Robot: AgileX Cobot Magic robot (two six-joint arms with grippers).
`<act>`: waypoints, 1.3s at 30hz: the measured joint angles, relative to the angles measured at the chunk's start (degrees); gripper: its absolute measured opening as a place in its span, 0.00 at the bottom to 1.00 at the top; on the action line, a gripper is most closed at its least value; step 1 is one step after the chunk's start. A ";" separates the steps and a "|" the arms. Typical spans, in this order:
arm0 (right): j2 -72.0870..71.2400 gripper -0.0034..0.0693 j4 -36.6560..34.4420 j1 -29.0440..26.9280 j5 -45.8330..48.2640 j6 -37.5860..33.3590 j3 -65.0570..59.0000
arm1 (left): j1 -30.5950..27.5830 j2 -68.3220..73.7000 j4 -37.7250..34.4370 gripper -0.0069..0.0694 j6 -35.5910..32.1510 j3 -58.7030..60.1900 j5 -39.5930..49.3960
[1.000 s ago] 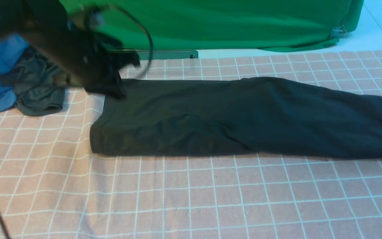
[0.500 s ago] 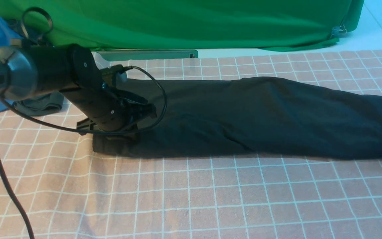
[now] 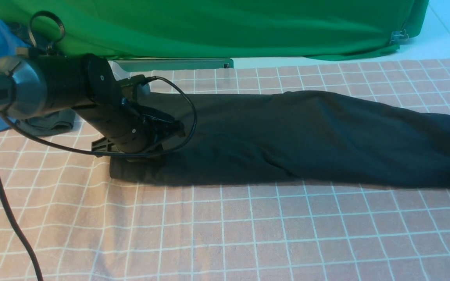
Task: Fold a long-sleeved shirt over a pink coffee tablecloth.
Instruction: 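Pull the folded dark garment lengthwise by its ends to straighten it flat on the table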
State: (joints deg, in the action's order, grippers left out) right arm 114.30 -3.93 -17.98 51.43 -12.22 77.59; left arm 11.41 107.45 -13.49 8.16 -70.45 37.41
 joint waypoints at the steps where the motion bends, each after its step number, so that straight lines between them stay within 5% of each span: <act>1: 0.00 0.14 0.00 0.00 0.00 0.00 0.09 | 0.00 0.00 0.00 0.11 0.00 0.00 0.00; 19: 0.00 0.15 6.60 -1.94 7.63 -0.06 6.55 | 0.06 0.00 1.28 0.11 0.02 0.00 0.73; 24: 0.05 0.35 8.06 -2.24 7.70 0.26 7.26 | 0.06 -1.81 1.83 0.11 0.02 -0.65 6.42; 29: 0.04 0.73 7.50 -2.31 8.10 5.62 12.16 | 0.06 -7.67 2.17 0.11 0.02 -1.68 8.46; 32: 0.04 0.87 5.38 -2.31 7.15 5.85 13.41 | 0.06 -11.17 2.11 0.11 0.12 -1.75 8.49; 39: 3.69 0.91 3.93 -2.31 6.85 5.85 13.48 | 0.06 -17.76 1.01 0.11 0.24 -1.75 10.36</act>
State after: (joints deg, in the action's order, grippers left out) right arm 117.99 0.00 -20.29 58.28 -6.37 91.07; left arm 11.47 89.69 -12.49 8.40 -72.20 47.76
